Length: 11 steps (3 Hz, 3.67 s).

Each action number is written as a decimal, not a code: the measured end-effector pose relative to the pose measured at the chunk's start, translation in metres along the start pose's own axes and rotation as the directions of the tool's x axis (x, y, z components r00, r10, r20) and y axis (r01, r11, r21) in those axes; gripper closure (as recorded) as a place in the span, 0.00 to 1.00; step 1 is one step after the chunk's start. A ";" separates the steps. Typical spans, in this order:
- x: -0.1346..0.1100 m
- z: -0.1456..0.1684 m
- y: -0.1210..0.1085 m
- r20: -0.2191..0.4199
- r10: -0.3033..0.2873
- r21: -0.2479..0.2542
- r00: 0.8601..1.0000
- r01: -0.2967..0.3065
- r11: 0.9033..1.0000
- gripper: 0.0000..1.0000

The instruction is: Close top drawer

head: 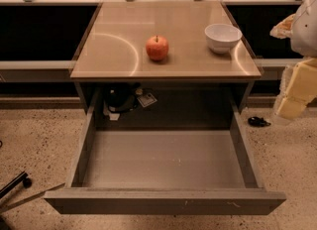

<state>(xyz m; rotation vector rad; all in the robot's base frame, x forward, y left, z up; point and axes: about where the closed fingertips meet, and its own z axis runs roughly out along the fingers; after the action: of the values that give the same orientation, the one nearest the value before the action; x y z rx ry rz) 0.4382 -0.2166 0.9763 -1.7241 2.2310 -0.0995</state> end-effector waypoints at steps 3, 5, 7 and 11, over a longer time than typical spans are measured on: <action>0.006 0.084 0.040 0.055 -0.021 -0.133 0.998 0.029 0.991 0.00; 0.012 0.114 0.067 0.122 0.003 -0.221 0.993 0.024 0.975 0.00; 0.010 0.116 0.130 0.172 0.037 -0.273 0.984 0.012 0.962 0.00; -0.055 0.181 0.242 0.338 0.086 -0.505 0.937 0.103 0.857 0.00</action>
Offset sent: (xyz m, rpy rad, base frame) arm -0.0066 0.0200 -0.1028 0.0577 0.1329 0.0801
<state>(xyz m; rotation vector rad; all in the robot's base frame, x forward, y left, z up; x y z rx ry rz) 0.2779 -0.0735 0.7564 -1.8143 2.0878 0.8198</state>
